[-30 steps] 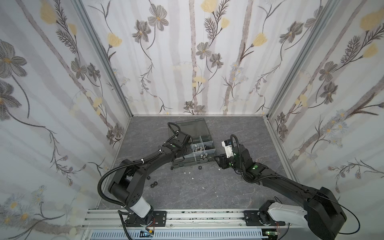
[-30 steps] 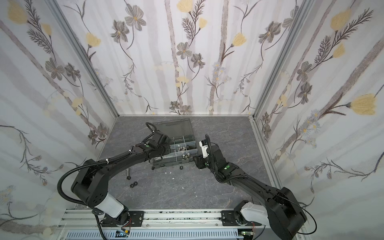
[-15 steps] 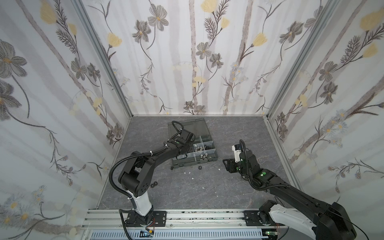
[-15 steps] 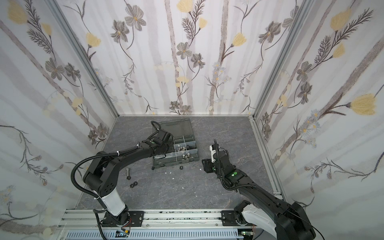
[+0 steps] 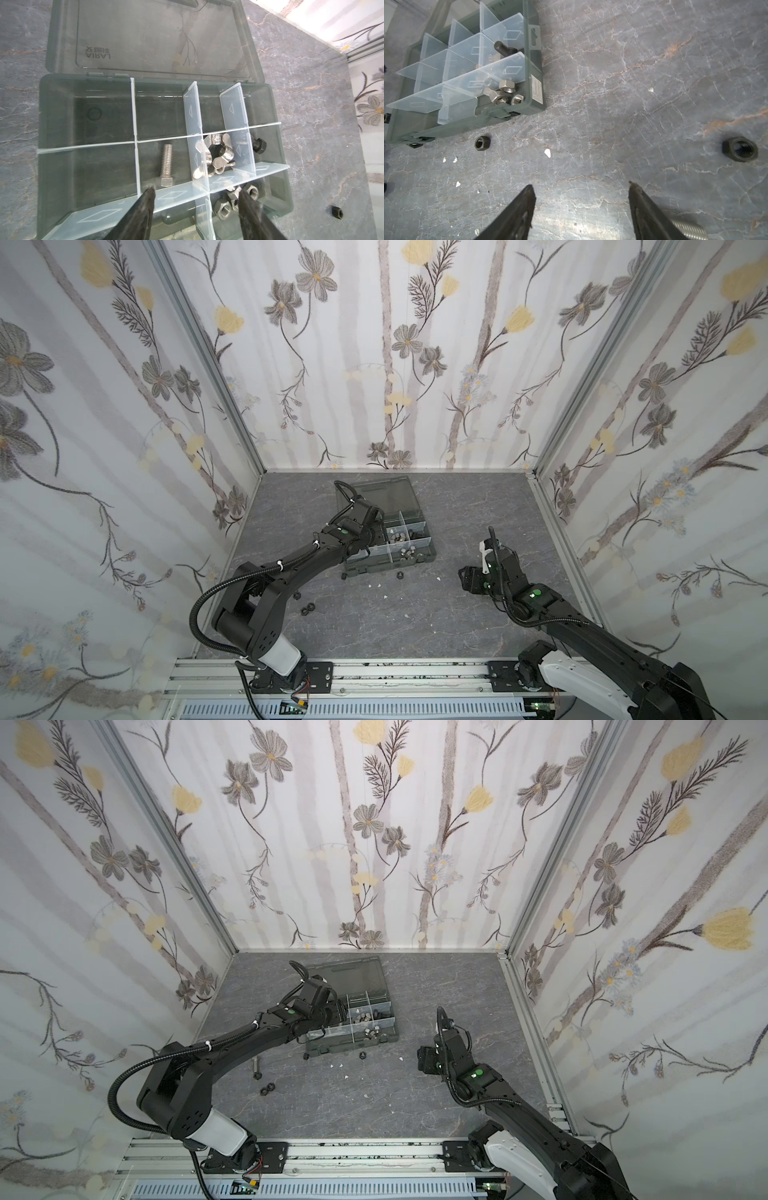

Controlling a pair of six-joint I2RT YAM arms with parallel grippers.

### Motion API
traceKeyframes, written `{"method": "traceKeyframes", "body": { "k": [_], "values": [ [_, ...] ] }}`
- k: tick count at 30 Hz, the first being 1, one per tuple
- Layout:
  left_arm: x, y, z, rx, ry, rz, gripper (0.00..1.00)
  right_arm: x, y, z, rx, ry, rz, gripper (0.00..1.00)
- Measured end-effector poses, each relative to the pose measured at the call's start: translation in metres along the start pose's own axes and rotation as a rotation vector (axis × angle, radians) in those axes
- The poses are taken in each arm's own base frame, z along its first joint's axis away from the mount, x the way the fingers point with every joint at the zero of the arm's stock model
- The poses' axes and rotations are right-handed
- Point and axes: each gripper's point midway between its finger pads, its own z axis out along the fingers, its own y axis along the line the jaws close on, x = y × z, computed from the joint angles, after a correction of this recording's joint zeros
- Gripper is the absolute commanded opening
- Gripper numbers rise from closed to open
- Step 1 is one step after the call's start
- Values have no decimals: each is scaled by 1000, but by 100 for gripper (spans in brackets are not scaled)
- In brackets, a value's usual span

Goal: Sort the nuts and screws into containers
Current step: 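Lower the bolt into a compartment, open left gripper while right reaches another bolt, then grasp the silver bolt on the table with the right gripper while the left rises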

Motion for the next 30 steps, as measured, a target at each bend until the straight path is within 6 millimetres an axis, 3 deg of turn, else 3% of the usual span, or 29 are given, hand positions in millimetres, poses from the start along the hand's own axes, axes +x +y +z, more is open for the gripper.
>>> {"method": "traceKeyframes", "body": {
  "k": [7, 19, 24, 30],
  "values": [
    [11, -3, -20, 64, -20, 9, 74, 25, -25, -1, 75, 37, 91, 84],
    [13, -3, -35, 109, -60, 27, 77, 50, -40, 6, 120, 91, 172, 82],
    [19, 1, -33, 101, -47, 35, 78, 57, -27, 14, 66, 147, 175, 80],
    [19, 2, -37, 106, -54, 34, 79, 38, -1, 16, -33, 121, 149, 80]
  ]
}}
